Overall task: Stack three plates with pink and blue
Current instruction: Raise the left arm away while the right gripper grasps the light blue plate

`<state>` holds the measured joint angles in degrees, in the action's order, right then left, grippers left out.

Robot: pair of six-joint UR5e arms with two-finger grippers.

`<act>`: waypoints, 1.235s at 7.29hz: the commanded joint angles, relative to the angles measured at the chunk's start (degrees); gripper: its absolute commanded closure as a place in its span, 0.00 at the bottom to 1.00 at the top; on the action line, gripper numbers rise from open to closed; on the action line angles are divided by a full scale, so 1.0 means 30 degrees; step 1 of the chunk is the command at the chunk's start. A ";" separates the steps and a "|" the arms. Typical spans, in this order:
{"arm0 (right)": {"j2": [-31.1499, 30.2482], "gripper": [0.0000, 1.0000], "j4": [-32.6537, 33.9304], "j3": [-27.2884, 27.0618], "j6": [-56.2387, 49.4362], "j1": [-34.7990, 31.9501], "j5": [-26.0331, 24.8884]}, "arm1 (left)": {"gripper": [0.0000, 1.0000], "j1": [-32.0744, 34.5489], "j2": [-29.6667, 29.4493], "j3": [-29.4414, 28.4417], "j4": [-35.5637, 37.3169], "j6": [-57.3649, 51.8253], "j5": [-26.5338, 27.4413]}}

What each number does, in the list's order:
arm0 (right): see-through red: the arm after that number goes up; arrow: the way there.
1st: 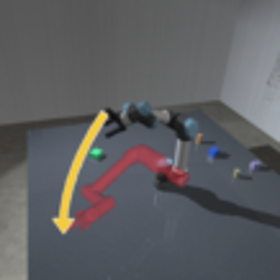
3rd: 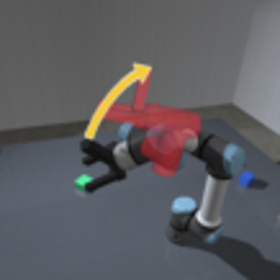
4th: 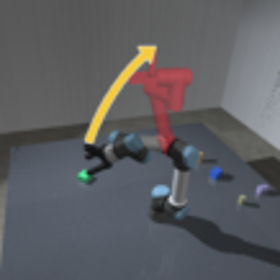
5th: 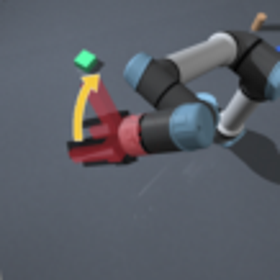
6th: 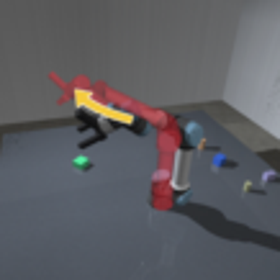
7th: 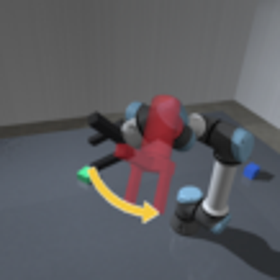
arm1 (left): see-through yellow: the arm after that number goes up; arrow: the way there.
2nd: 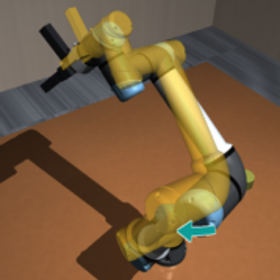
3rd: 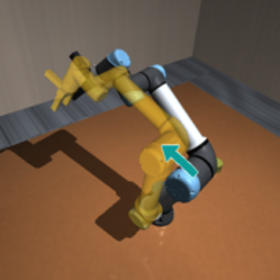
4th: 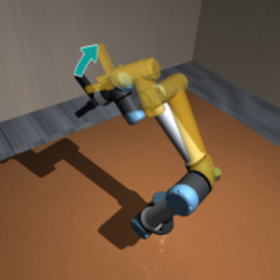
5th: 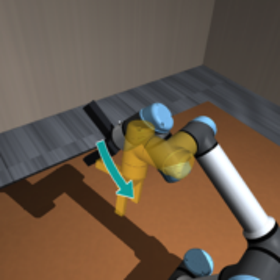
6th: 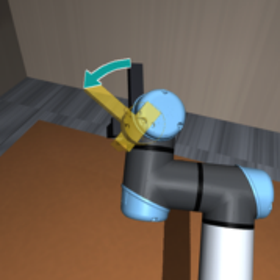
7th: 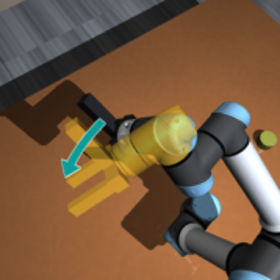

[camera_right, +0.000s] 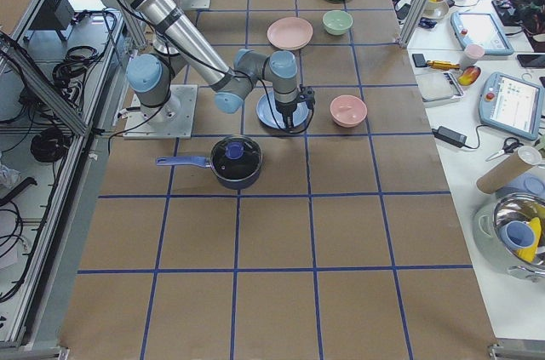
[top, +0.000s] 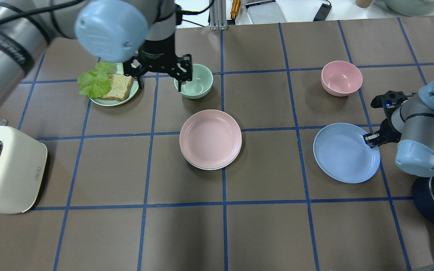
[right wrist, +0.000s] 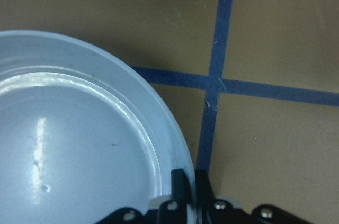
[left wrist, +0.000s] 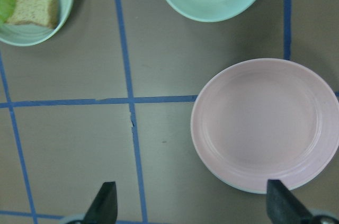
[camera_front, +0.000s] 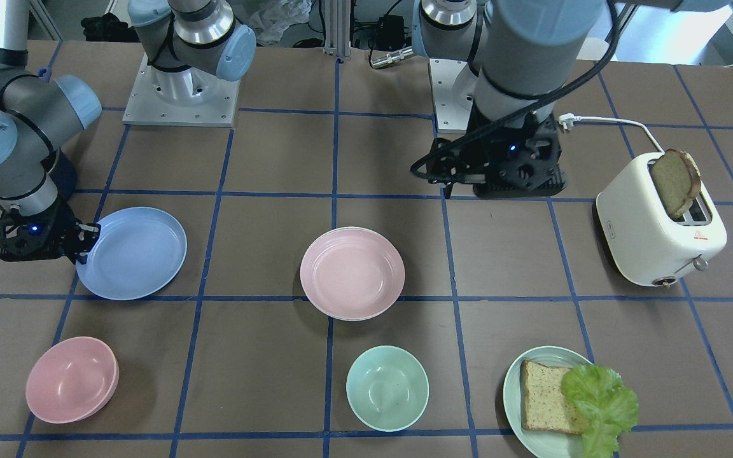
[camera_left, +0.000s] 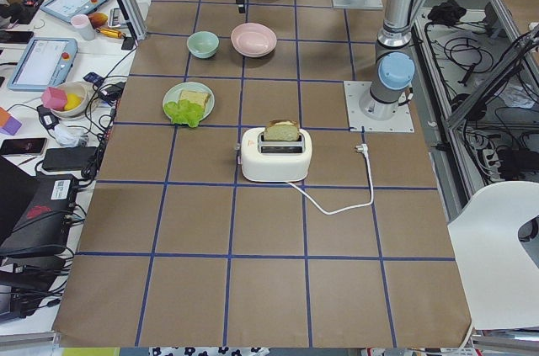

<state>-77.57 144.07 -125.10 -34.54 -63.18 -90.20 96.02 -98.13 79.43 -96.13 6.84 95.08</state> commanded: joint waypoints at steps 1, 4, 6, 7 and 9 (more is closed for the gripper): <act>-0.0011 0.92 -0.0590 0.0479 -0.0002 -0.0093 0.0008 | 0.00 -0.1358 0.2176 0.0884 -0.0272 -0.1399 -0.1274; 0.0018 0.99 -0.3123 0.2256 -0.0002 -0.0180 0.0037 | 0.00 -0.2066 0.2973 0.3660 0.4627 -0.2922 -0.1665; 0.0018 1.00 -0.4309 0.3260 -0.0031 -0.0298 0.0559 | 0.00 -0.2299 0.2859 0.2246 0.2536 -0.3478 -0.1665; -0.0011 1.00 -0.4398 0.3321 -0.0031 -0.0298 0.1028 | 0.00 -0.2271 0.2800 0.1743 -0.0098 -0.3364 -0.1781; -0.0011 1.00 -0.4805 0.3758 -0.0002 -0.0356 0.1732 | 0.00 -0.2358 0.2741 0.1767 0.0689 -0.3363 -0.2159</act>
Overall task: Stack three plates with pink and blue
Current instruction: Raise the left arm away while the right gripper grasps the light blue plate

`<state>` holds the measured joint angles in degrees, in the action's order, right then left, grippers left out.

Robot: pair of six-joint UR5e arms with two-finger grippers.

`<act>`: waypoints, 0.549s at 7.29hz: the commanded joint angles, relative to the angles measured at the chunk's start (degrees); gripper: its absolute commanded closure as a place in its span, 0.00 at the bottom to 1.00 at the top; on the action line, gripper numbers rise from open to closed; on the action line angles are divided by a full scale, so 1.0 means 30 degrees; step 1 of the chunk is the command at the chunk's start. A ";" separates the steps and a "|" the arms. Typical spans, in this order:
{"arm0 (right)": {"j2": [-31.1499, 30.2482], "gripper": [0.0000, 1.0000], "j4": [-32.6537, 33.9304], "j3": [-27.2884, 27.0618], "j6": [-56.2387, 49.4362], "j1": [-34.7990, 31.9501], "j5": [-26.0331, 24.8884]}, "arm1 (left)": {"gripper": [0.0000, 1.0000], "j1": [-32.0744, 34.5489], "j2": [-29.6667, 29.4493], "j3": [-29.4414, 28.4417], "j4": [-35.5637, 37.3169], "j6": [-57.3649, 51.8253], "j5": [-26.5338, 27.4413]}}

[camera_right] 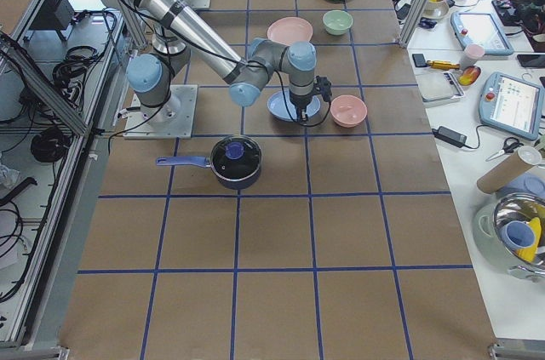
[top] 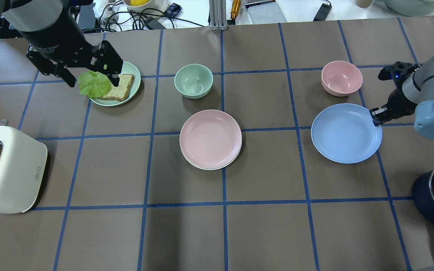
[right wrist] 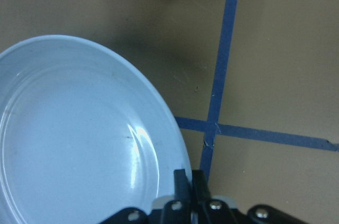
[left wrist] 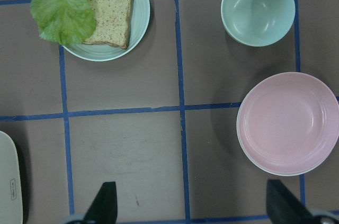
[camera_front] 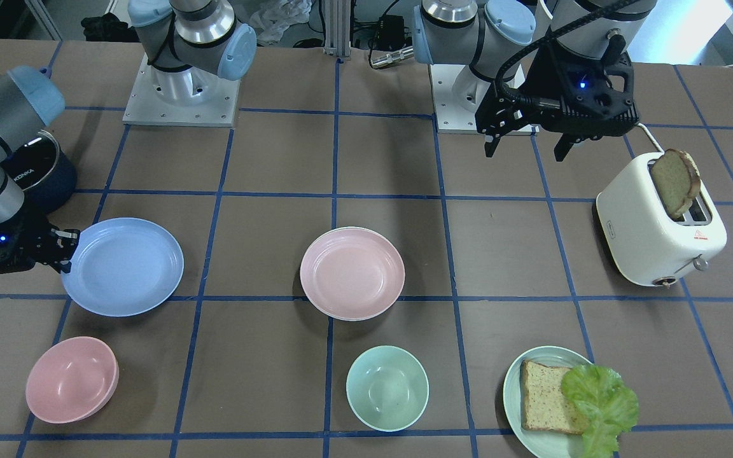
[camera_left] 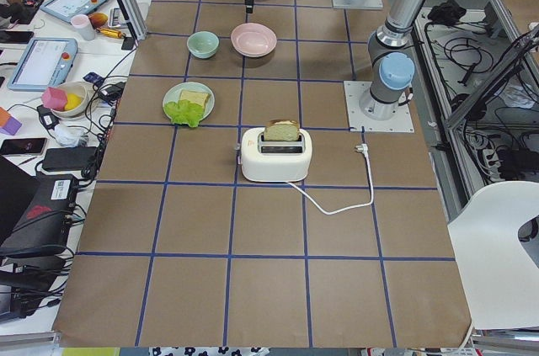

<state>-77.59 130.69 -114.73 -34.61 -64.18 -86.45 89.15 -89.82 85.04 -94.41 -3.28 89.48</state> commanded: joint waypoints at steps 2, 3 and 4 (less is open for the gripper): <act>0.0024 1.00 -0.1573 0.1265 0.0893 -0.0546 0.0985 | 0.00 -0.0126 0.0202 0.0362 0.0063 -0.0107 -0.0941; 0.0025 1.00 -0.2131 0.1676 0.1772 -0.1334 0.1131 | 0.00 -0.0126 0.0203 0.0394 0.0092 -0.0078 -0.0969; 0.0025 1.00 -0.2282 0.1710 0.3173 -0.1951 0.1857 | 0.00 -0.0126 0.0203 0.0395 0.0093 -0.0049 -0.0941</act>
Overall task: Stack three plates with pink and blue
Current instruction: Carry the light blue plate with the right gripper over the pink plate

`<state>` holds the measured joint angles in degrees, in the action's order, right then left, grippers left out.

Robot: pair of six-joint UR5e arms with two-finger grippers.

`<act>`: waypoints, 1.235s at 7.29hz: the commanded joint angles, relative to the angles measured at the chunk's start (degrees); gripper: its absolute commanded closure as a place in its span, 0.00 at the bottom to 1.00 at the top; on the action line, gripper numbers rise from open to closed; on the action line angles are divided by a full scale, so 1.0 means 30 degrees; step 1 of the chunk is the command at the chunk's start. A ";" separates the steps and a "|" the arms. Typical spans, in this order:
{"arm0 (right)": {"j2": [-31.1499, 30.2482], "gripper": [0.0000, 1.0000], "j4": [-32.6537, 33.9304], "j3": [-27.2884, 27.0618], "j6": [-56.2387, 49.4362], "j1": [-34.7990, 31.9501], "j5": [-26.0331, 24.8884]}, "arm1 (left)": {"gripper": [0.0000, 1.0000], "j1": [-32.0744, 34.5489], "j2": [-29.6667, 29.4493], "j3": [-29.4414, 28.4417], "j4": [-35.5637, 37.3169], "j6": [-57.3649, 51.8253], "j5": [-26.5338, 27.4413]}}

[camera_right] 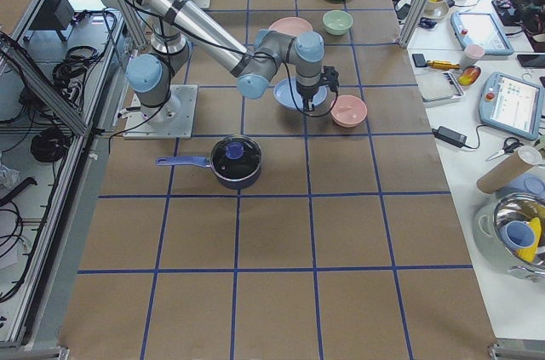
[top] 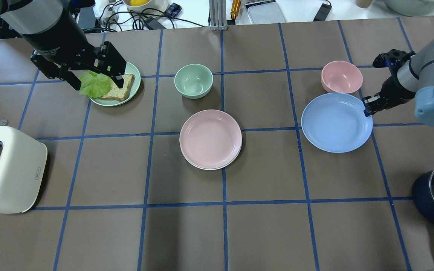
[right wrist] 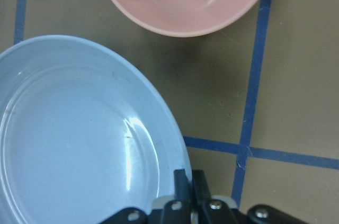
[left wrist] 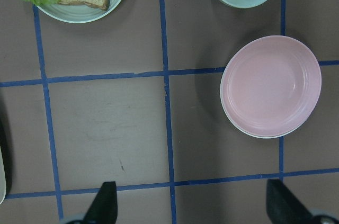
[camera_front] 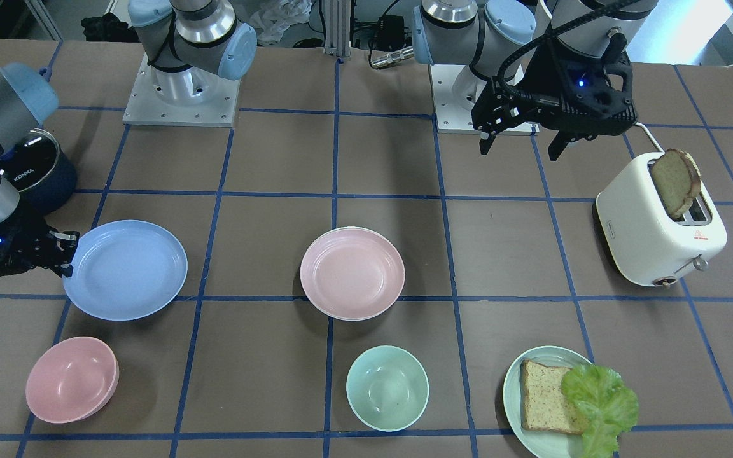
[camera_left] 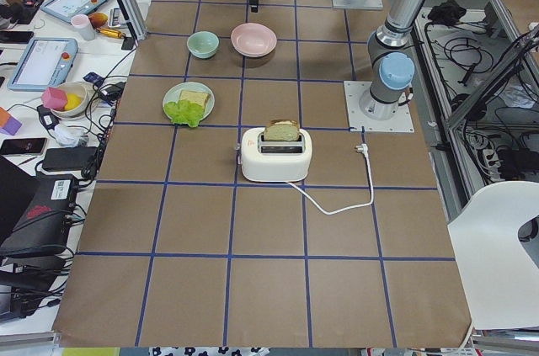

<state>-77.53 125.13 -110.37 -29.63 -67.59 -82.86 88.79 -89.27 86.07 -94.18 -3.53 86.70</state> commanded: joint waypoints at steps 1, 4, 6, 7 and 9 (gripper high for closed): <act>0.0061 1.00 -0.0431 0.0285 0.2627 -0.1515 0.1043 | 0.00 -0.0006 0.0019 0.0050 0.0017 0.0033 -0.0012; 0.0033 1.00 -0.0431 0.0286 0.6347 -0.3538 0.1748 | 0.00 -0.0035 0.0019 0.0021 0.0047 0.0092 0.0046; 0.0033 1.00 -0.0373 0.0286 0.8198 -0.4855 0.2686 | 0.00 -0.0036 0.0019 0.0021 0.0047 0.0063 0.0105; 0.0033 1.00 -0.0343 0.0286 0.9510 -0.5616 0.2803 | 0.00 -0.0036 0.0019 0.0021 0.0047 0.0063 0.0076; 0.0033 1.00 -0.0168 0.0286 1.1160 -0.7257 0.3302 | 0.00 -0.0065 0.0019 0.0021 0.0047 0.0063 0.0105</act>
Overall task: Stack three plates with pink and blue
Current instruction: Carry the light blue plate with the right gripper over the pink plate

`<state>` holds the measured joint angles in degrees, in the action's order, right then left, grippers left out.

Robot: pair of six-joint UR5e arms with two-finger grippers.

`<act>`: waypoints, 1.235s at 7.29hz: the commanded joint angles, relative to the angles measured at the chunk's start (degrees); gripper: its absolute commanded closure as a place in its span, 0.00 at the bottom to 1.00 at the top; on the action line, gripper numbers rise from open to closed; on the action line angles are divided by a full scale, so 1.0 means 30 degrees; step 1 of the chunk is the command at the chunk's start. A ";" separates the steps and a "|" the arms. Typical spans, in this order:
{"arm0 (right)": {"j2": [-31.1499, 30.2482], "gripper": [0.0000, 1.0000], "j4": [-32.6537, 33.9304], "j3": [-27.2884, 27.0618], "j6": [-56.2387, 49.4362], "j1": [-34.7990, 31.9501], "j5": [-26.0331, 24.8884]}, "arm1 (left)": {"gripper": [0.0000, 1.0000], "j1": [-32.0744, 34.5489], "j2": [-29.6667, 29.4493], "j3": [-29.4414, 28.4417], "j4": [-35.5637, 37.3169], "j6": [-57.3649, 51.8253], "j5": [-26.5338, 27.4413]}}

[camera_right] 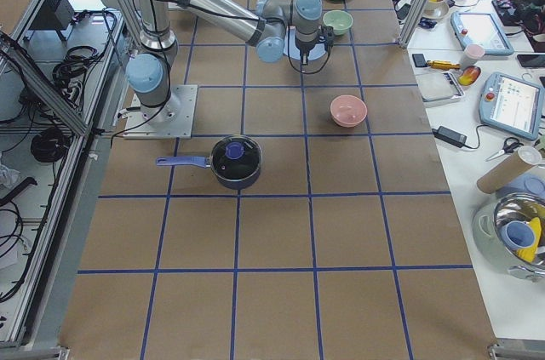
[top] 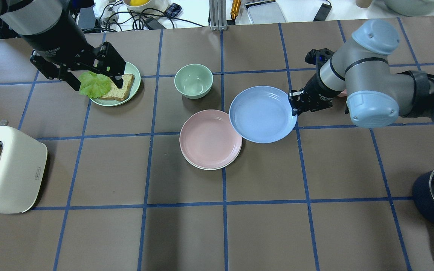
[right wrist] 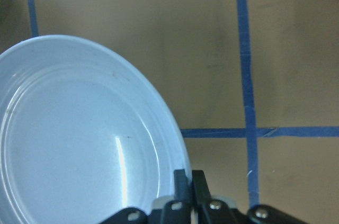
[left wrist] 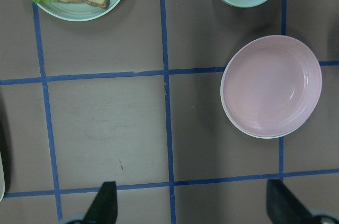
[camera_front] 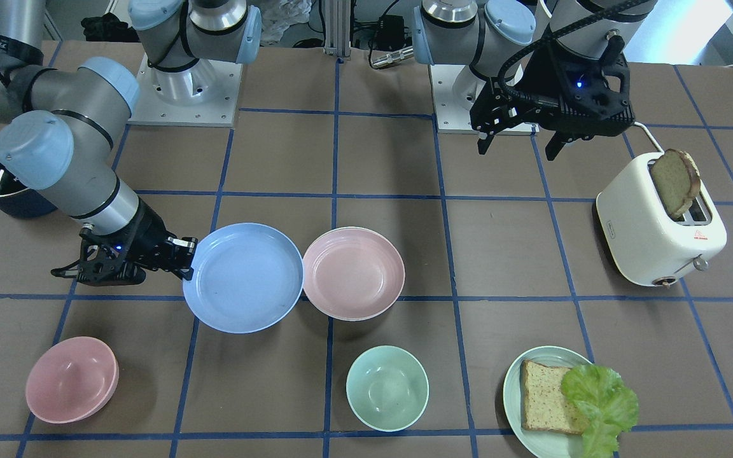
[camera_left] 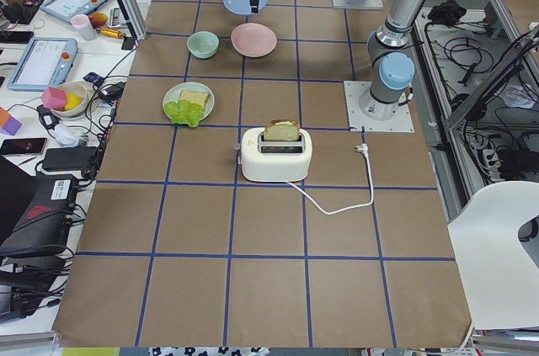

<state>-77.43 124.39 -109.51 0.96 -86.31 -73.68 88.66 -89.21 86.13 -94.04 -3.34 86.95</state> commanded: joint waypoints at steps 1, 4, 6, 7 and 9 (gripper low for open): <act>0.0116 1.00 0.0107 -0.0029 0.1114 -0.1489 0.0244 | 0.00 0.0007 0.0000 0.0000 0.0000 0.0028 0.0021; 0.0407 1.00 0.0751 -0.0088 0.2517 -0.2543 0.0156 | 0.00 -0.0022 0.0000 0.0000 0.0000 -0.0001 0.0021; 0.1545 1.00 0.3373 -0.0059 0.4473 -0.3831 0.0010 | 0.00 -0.0022 0.0000 0.0000 0.0000 -0.0001 0.0021; 0.2161 1.00 0.4404 -0.0030 0.5065 -0.4388 -0.0136 | 0.00 -0.0022 0.0000 0.0000 0.0000 -0.0001 0.0021; 0.2430 1.00 0.4794 0.0000 0.5739 -0.4862 -0.0079 | 0.00 -0.0022 0.0000 0.0000 0.0000 -0.0001 0.0021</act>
<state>-70.89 137.63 -109.59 16.39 -99.91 -73.97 88.62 -89.21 86.13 -94.04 -3.34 87.01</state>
